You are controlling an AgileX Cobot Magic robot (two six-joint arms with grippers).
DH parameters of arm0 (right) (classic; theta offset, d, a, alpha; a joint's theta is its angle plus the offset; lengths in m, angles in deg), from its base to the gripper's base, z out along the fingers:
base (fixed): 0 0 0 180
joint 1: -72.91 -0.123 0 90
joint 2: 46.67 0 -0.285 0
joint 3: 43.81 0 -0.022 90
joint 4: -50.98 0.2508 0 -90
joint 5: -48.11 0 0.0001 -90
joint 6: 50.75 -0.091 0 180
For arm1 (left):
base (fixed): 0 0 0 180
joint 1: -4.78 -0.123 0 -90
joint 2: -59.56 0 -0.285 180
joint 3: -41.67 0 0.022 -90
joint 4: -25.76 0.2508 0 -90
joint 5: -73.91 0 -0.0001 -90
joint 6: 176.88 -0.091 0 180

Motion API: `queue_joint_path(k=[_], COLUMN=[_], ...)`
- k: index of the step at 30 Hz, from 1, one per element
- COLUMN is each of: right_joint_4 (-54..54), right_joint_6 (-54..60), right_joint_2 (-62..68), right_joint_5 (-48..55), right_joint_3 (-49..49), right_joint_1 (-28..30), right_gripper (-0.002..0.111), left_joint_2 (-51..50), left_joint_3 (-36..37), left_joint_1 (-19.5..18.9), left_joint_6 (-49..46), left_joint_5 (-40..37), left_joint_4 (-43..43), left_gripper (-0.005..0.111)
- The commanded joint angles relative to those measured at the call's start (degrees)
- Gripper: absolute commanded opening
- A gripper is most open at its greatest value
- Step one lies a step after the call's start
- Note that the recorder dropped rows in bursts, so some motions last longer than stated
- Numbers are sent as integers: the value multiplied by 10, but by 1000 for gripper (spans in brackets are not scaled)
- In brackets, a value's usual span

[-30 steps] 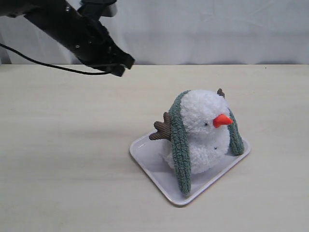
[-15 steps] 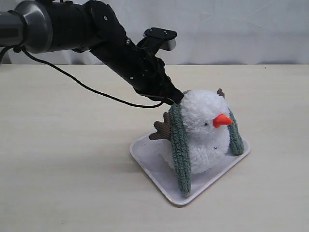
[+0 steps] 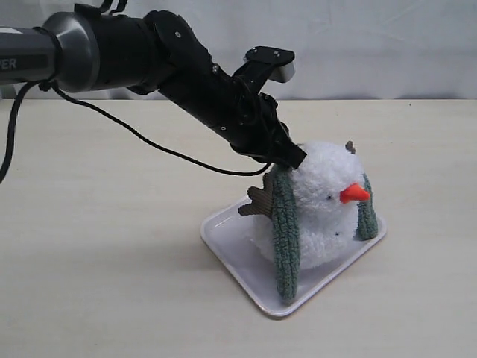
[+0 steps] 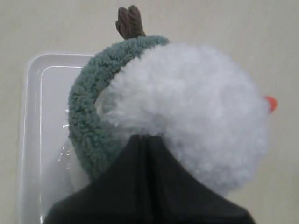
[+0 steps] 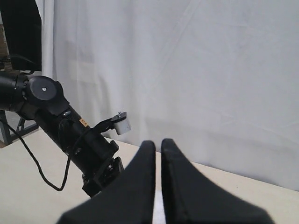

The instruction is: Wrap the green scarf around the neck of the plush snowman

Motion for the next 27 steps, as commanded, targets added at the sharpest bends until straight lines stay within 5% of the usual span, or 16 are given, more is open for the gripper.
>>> queue_joint_path(k=[1,13,27], right_joint_4=[-5,-5,-5], right_joint_6=[-2,-2,-2], right_joint_2=[-2,-2,-2], right_joint_5=[0,0,2], right_joint_3=[2,2,2], right_joint_1=[-1,-1,-1], right_gripper=[4,4,4], left_joint_2=[-11,-50,28], left_joint_3=[-4,-4,-8], left_joint_1=[1,1,1], left_joint_6=[29,22,-9], left_joint_5=[29,8,-26], left_joint_4=[41,65,19], left_gripper=[0,0,0])
